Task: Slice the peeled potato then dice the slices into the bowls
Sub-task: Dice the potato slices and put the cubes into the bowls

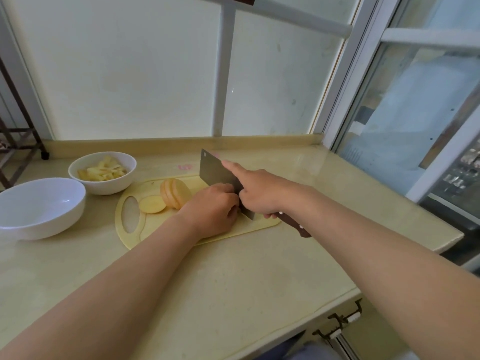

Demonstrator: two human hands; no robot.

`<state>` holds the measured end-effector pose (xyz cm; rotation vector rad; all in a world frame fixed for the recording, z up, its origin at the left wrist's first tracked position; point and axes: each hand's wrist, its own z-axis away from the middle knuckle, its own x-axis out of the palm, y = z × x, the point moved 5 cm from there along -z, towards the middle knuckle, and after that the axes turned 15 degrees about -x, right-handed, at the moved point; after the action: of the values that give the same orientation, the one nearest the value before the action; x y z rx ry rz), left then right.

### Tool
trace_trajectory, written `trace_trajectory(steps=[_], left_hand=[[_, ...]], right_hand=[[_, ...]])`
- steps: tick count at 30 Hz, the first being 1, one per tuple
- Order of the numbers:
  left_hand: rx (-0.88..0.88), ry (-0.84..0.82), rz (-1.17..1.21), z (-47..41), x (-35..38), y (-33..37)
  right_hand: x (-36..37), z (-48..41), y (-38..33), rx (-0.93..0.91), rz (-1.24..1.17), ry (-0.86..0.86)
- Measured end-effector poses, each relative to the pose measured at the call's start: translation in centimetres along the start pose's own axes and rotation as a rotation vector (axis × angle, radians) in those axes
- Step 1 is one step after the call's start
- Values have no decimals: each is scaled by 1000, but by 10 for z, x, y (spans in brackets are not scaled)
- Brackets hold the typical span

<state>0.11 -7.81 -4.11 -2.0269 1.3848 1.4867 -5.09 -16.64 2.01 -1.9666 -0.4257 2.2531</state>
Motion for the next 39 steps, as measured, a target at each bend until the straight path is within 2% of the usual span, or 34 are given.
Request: trace_trajectory(steps=[7,19,21,24,28,33,39], left_hand=[[-2,-13,-12,0,2,-2],[2,3,-6,1,-4,1],[5,5,-8,1,-4,2],[5,16,-11,2,-3,1],[-18,24,-23,1,-2,0],[-154,-37,-60,0,-3,-2],[-253,-219,-143,-1,0,2]], right_hand=[[1,-4,0,9,-35,-6],[-4,38,12,53,-50,-48],[-7,36,14,37,-80,-10],[-20,34,24,30,-163,150],[-30,33,53,138,-292,321],[-18,29,89,219,-439,328],[-4,21,107,240,-593,296]])
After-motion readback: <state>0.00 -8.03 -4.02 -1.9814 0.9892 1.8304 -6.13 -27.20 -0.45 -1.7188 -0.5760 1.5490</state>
